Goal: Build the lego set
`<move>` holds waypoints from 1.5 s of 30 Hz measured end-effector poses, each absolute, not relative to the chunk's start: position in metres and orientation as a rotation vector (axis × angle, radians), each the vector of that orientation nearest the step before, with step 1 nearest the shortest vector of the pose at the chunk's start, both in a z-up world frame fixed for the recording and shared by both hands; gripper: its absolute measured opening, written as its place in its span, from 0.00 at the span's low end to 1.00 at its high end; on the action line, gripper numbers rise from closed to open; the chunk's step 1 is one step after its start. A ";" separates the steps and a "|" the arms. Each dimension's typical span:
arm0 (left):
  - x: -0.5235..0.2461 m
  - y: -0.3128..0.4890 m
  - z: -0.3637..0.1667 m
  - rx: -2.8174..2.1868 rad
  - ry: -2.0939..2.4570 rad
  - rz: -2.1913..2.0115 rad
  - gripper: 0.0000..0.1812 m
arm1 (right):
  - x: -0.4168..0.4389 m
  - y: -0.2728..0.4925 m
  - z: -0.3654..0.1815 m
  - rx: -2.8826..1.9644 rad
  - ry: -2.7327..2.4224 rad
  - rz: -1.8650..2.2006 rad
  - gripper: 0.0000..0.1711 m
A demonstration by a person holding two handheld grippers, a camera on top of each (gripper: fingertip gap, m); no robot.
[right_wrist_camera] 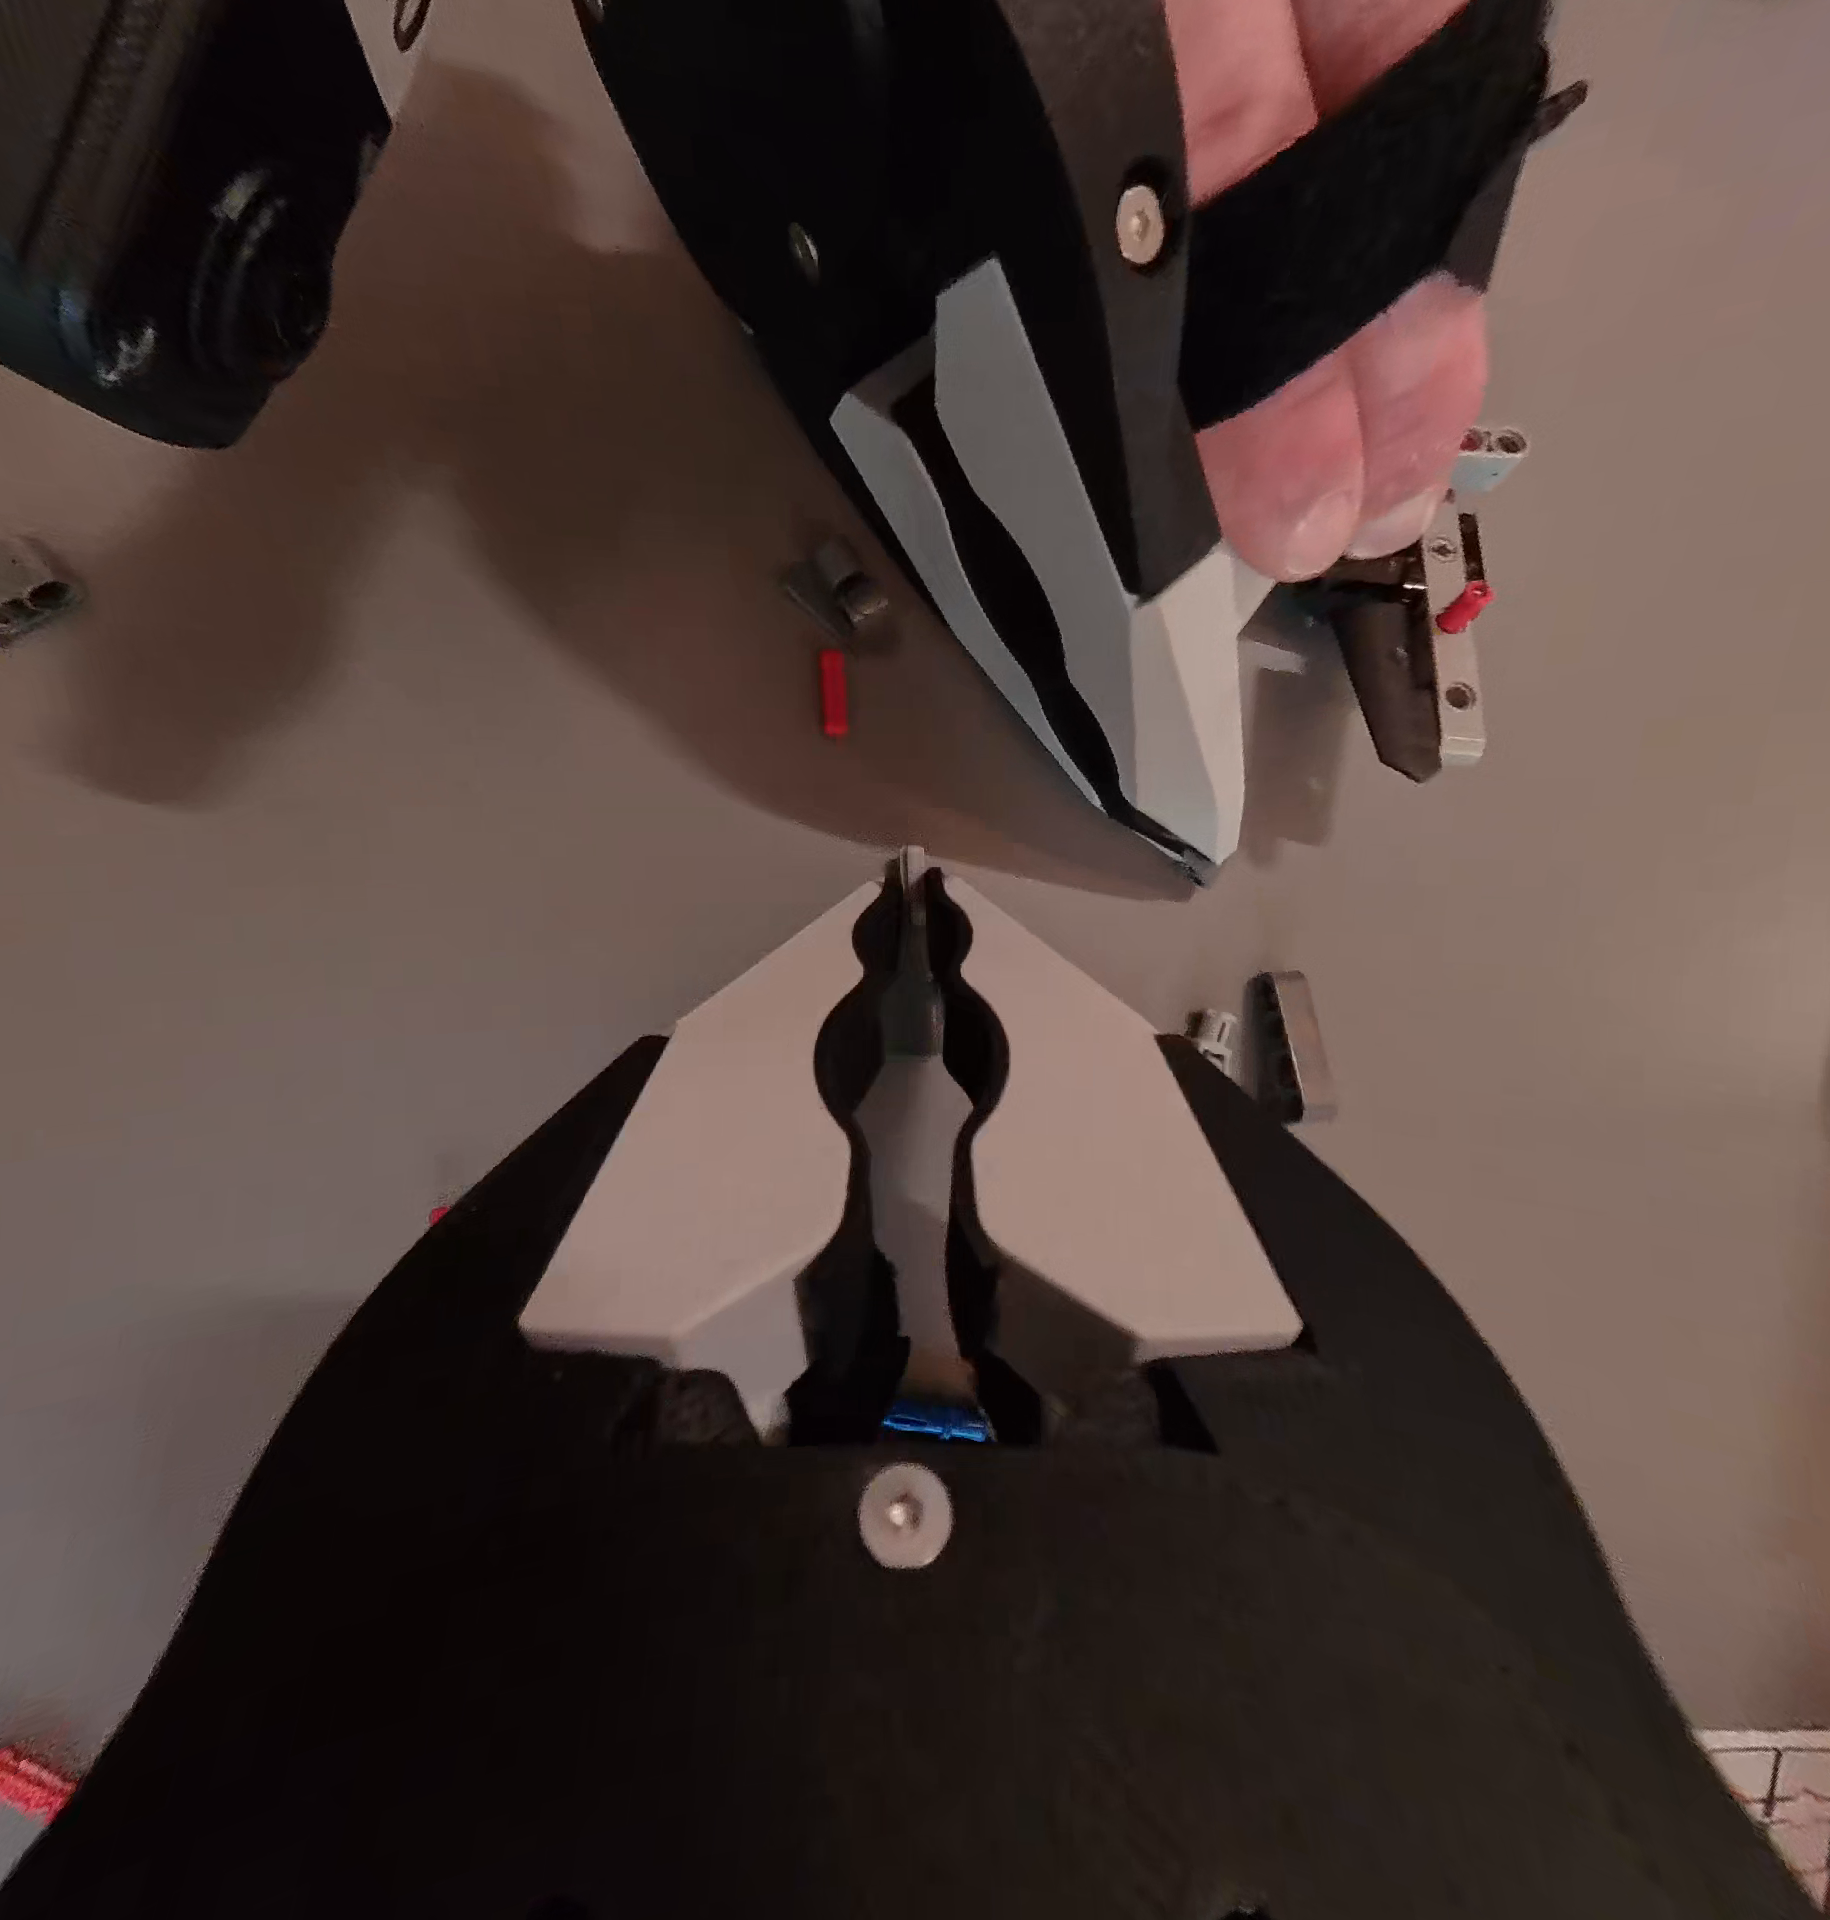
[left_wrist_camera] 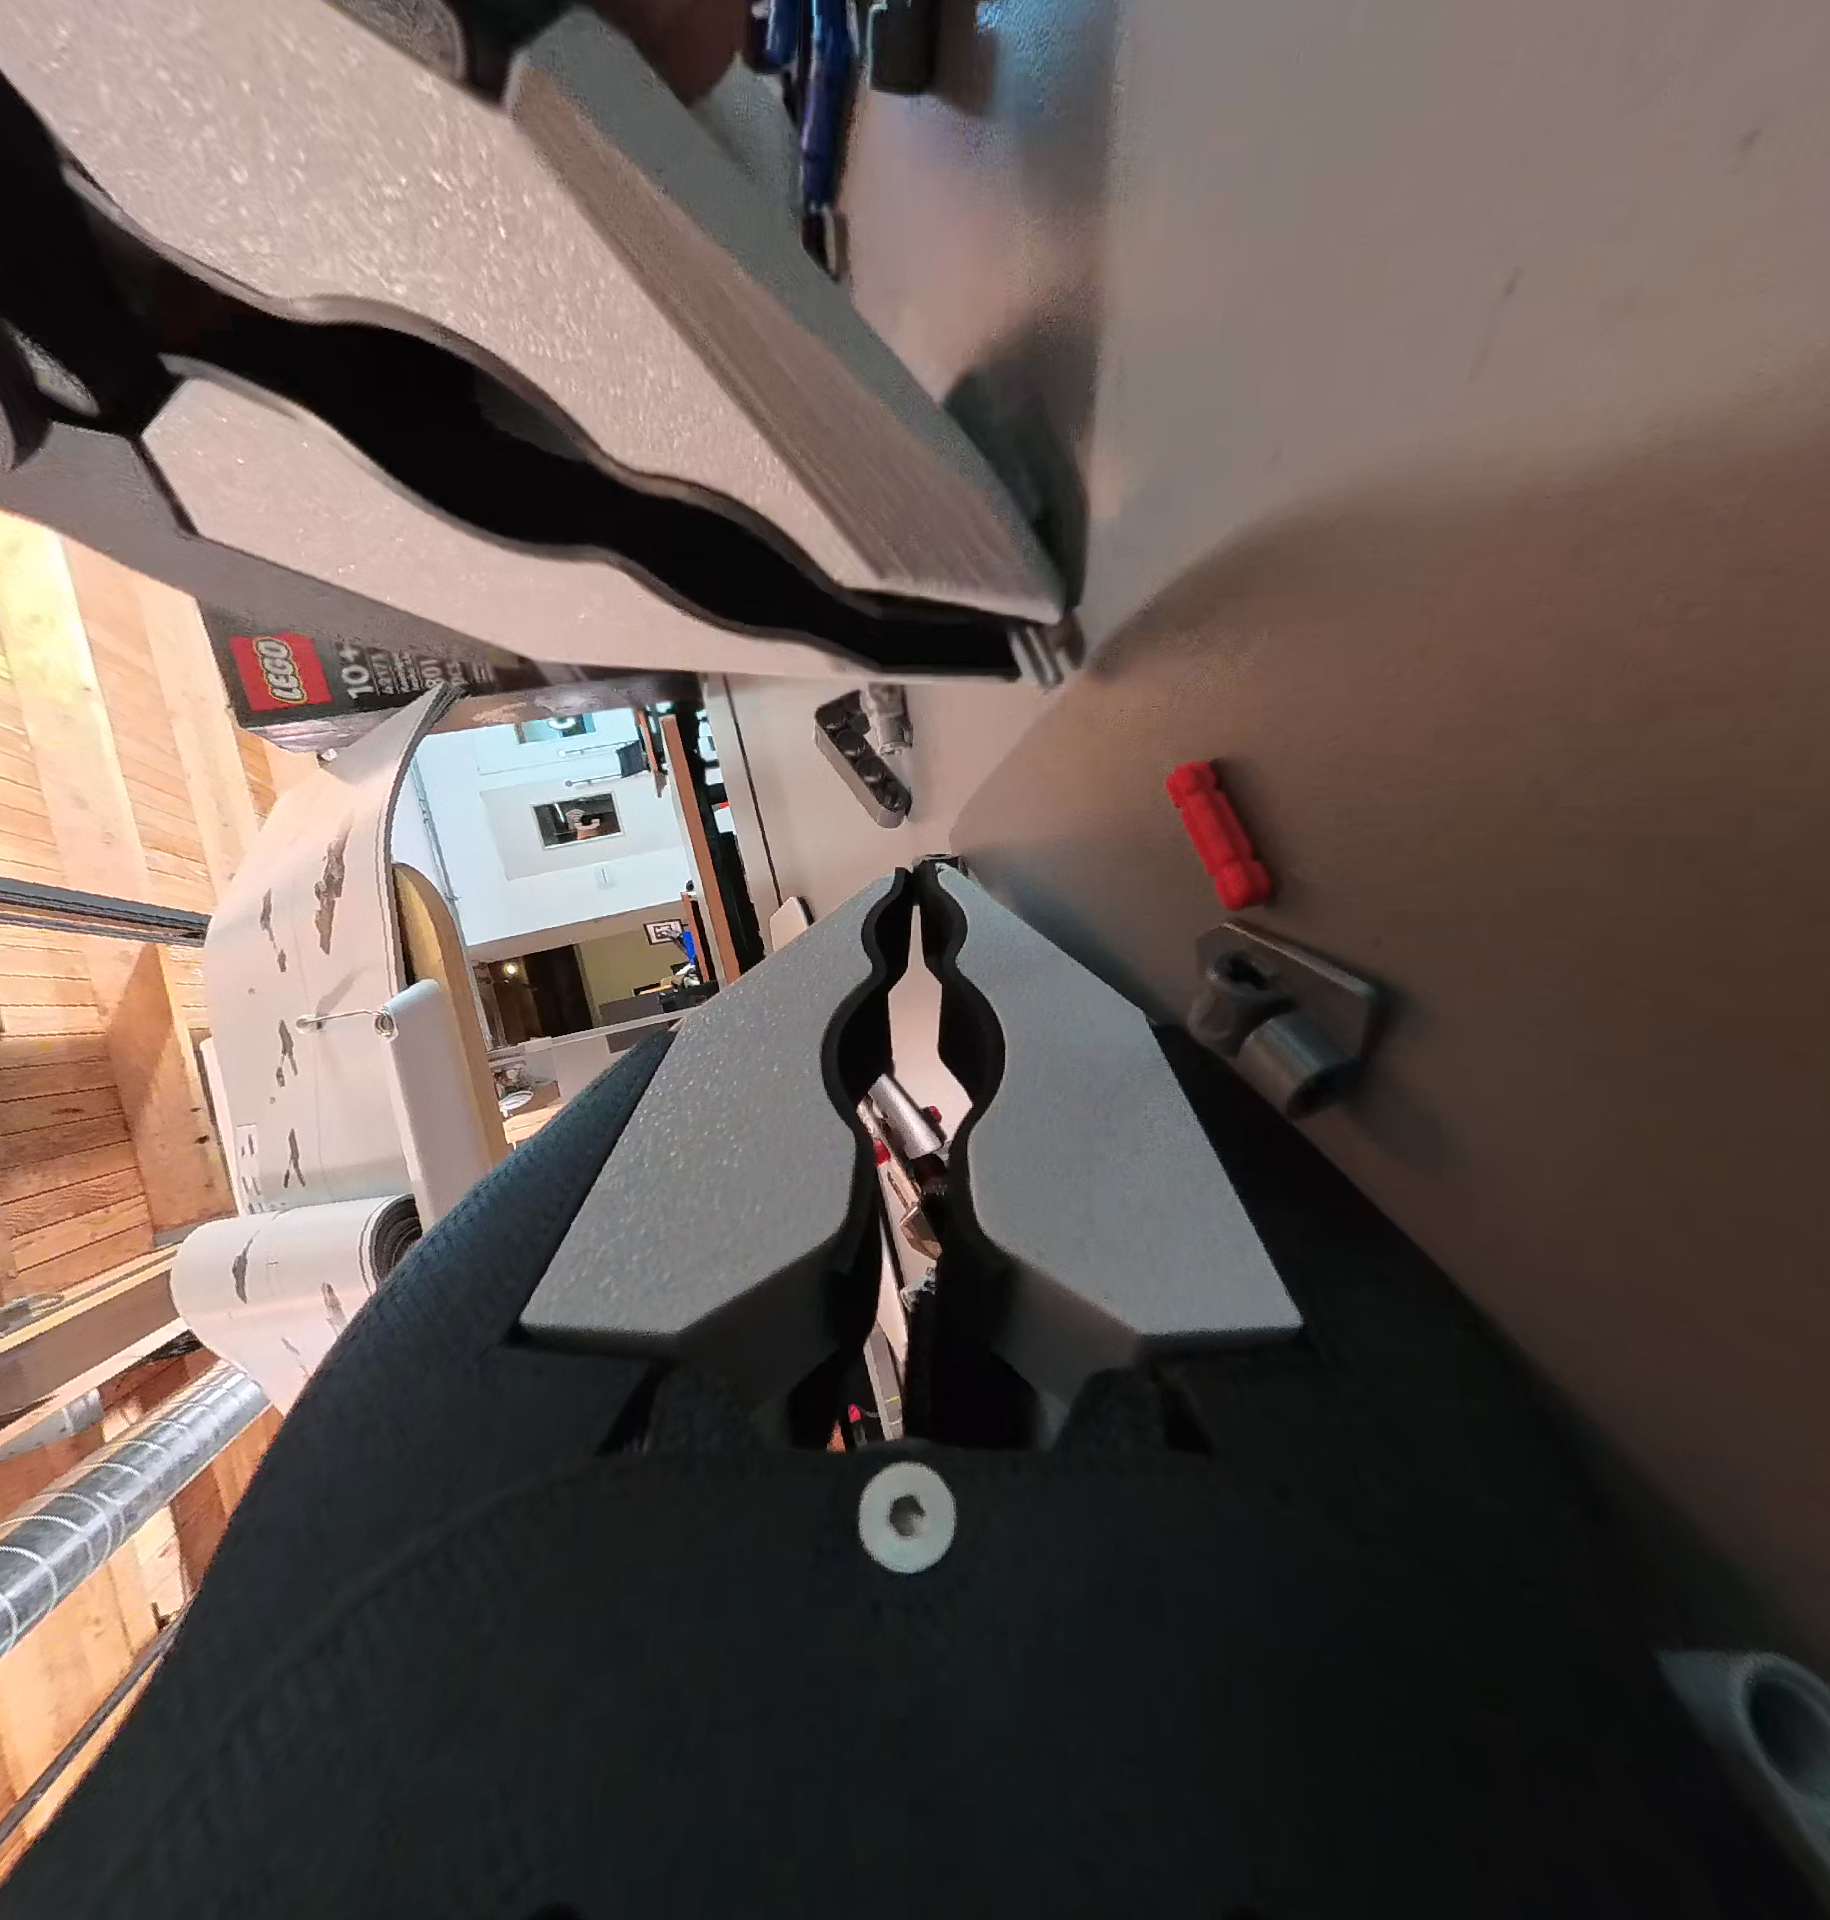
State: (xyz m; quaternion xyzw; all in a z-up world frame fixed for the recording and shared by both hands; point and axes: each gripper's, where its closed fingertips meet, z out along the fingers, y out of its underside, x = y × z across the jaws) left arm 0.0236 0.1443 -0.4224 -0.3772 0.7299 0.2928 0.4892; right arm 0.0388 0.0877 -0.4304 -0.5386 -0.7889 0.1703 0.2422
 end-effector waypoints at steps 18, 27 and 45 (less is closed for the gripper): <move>0.031 0.142 -0.402 -0.955 1.704 0.610 0.00 | 0.042 0.119 -0.401 -1.884 -1.616 0.862 0.01; 0.038 0.137 -0.405 -0.942 1.725 0.599 0.00 | 0.045 0.132 -0.408 -2.067 -1.435 1.019 0.01; 0.044 0.134 -0.387 -0.823 1.696 0.672 0.00 | 0.043 0.130 -0.396 -2.151 -1.310 1.223 0.00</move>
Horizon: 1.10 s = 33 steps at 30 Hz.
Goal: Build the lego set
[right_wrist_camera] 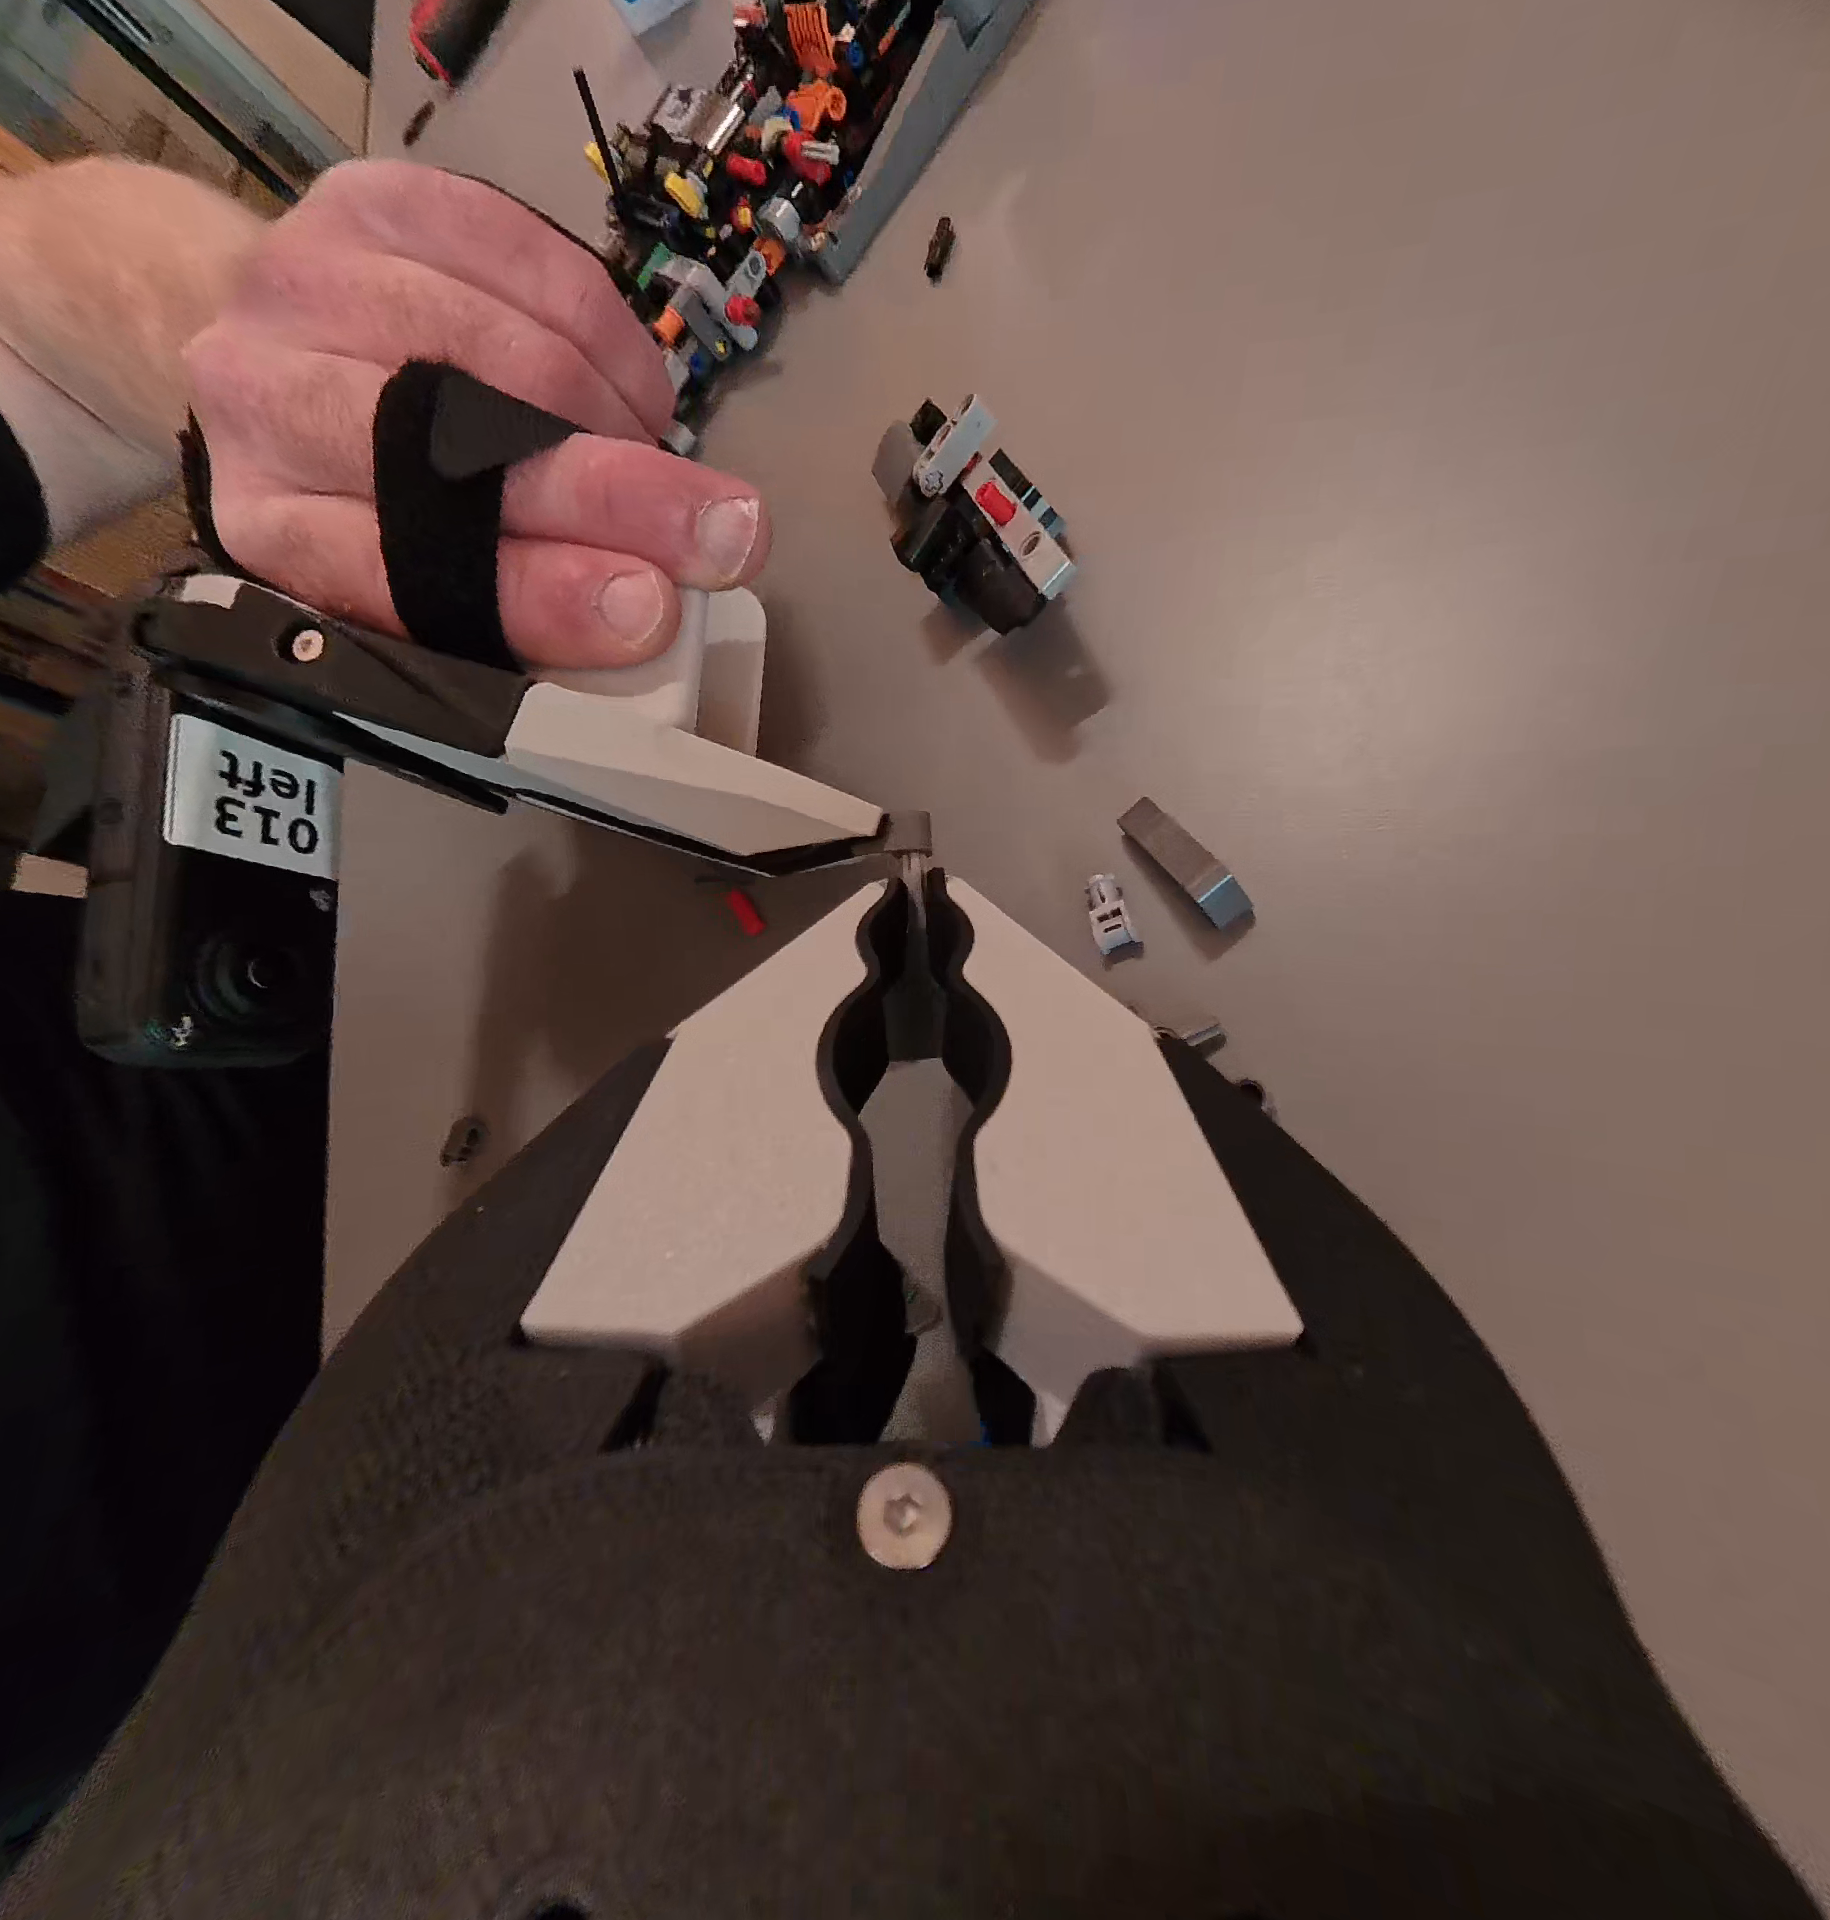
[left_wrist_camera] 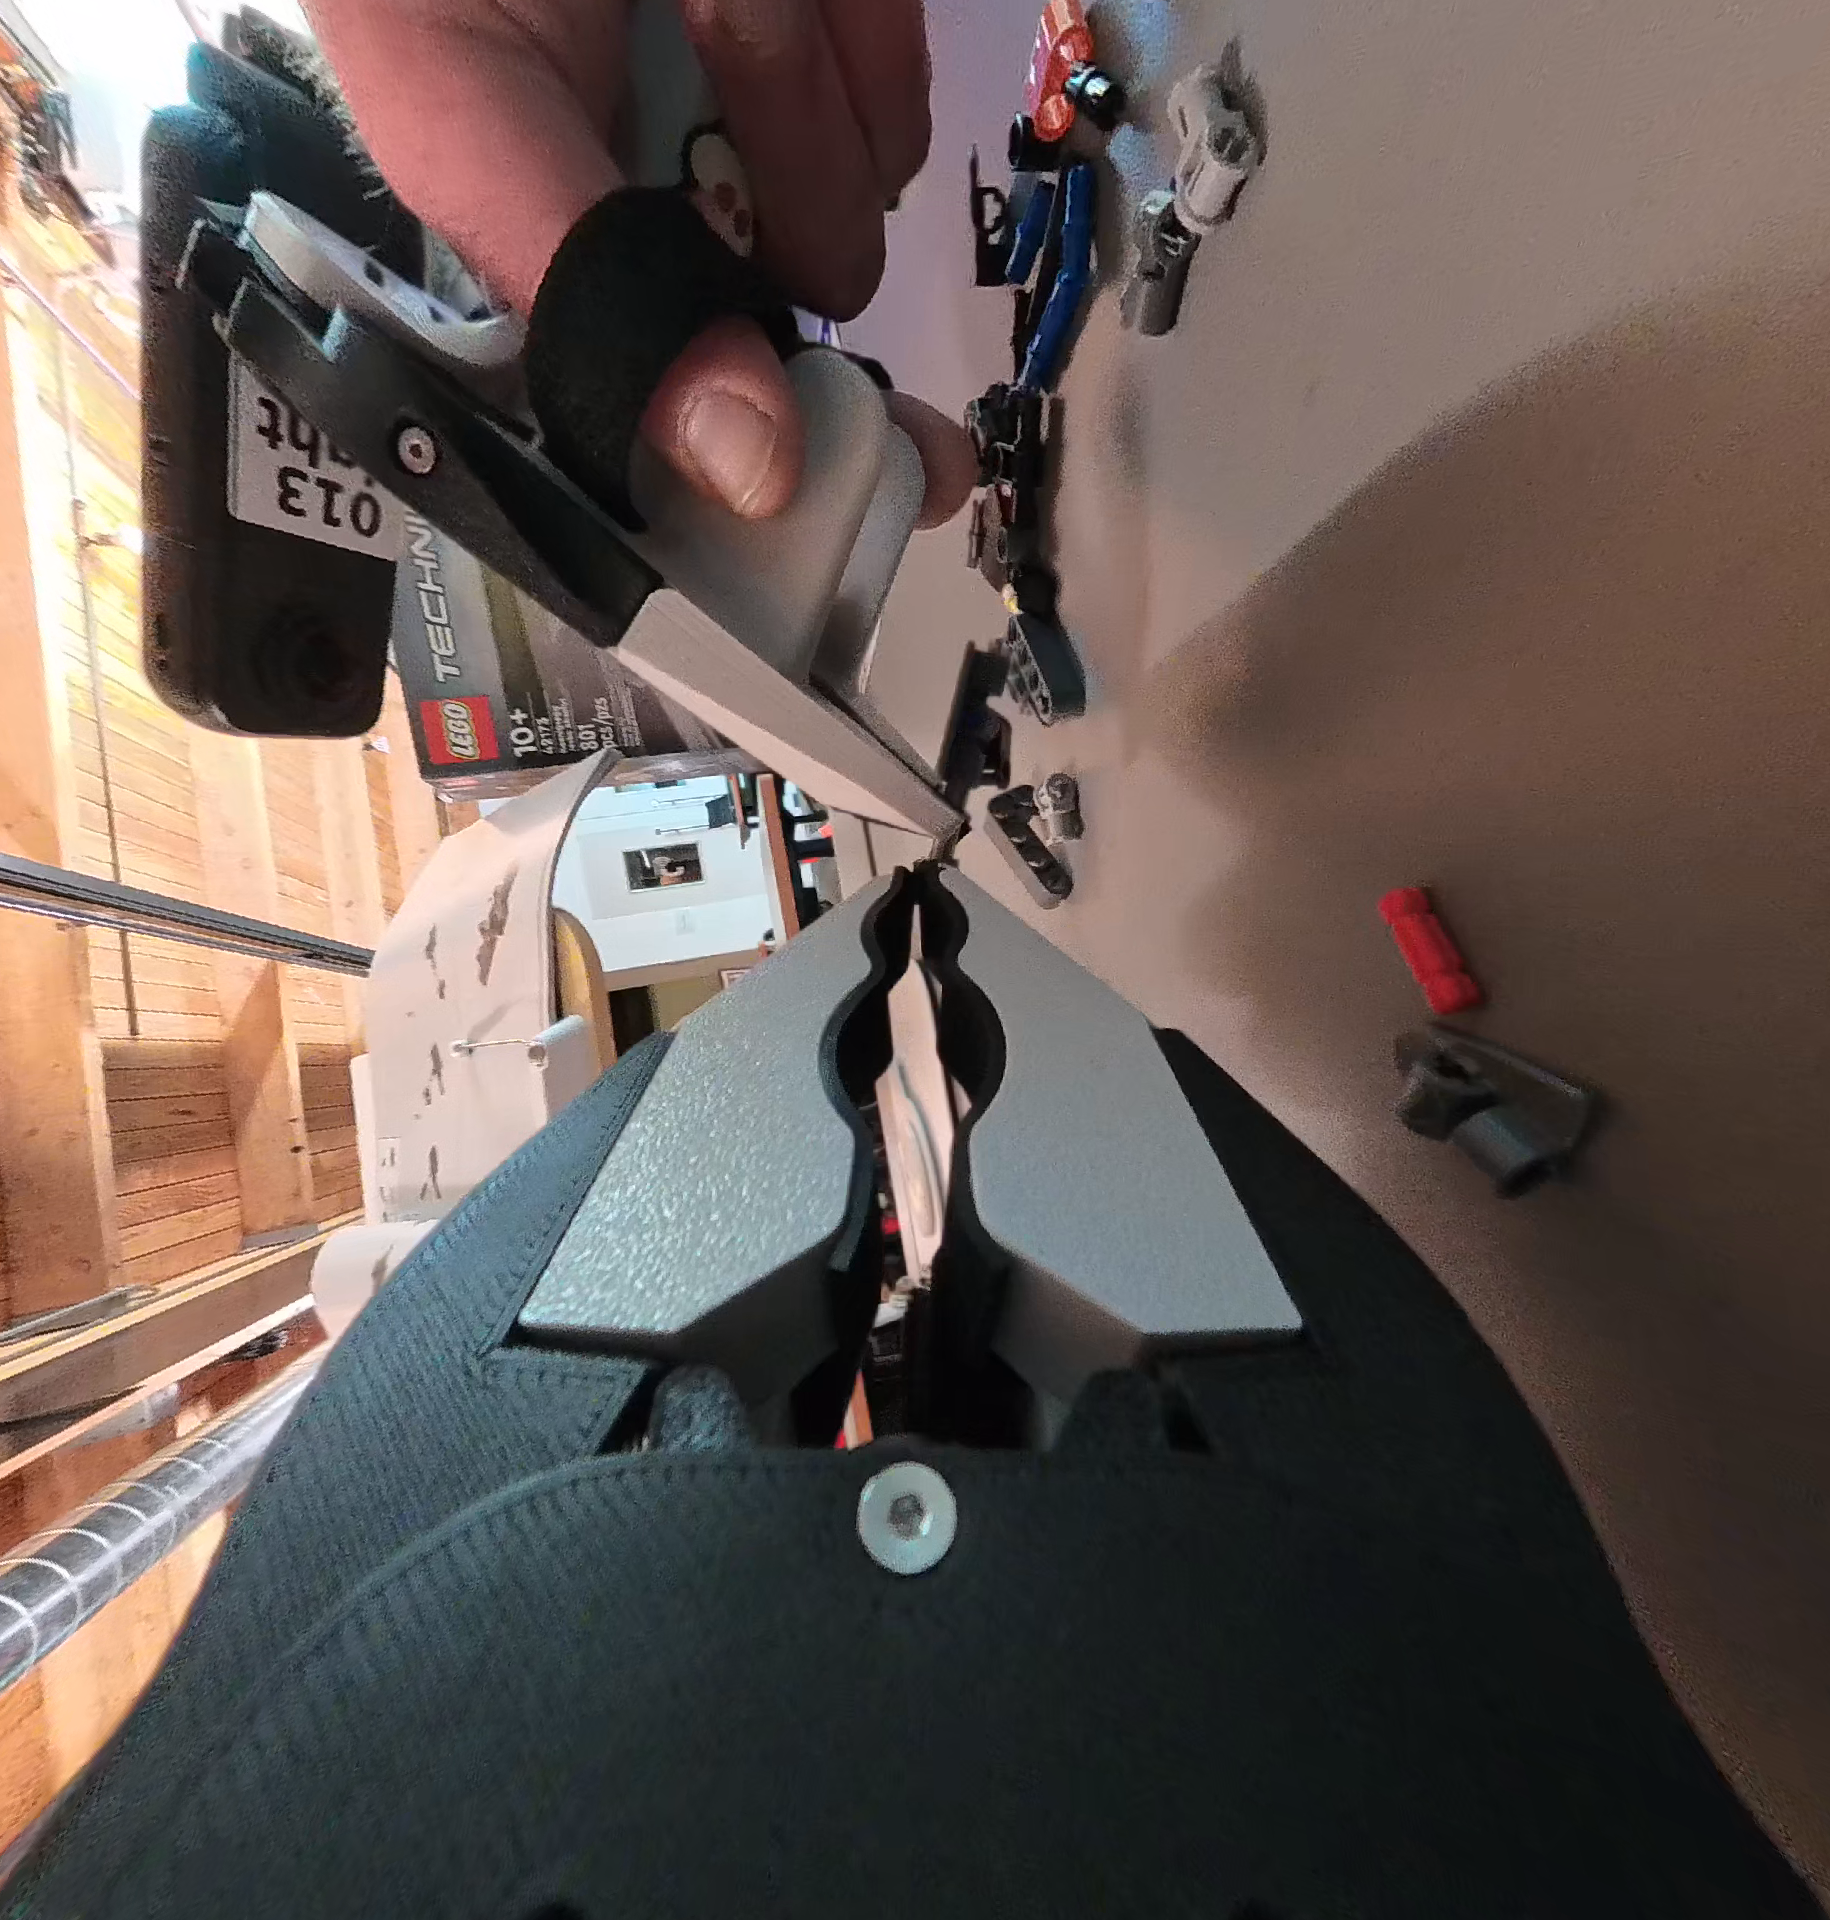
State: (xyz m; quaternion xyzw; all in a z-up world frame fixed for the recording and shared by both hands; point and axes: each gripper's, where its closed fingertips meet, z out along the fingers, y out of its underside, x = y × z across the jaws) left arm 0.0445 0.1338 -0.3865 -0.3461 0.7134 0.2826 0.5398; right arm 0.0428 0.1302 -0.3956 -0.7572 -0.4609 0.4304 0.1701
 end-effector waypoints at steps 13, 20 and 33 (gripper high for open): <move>0.050 0.125 -0.371 -0.684 1.751 0.713 0.00 | 0.045 0.123 -0.380 -2.157 -1.411 1.231 0.00; 0.052 0.115 -0.369 -0.621 1.807 0.691 0.00 | 0.047 0.113 -0.379 -2.147 -1.576 1.165 0.00; 0.055 0.097 -0.356 -0.539 1.852 0.627 0.00 | 0.047 0.098 -0.366 -2.061 -1.774 1.072 0.00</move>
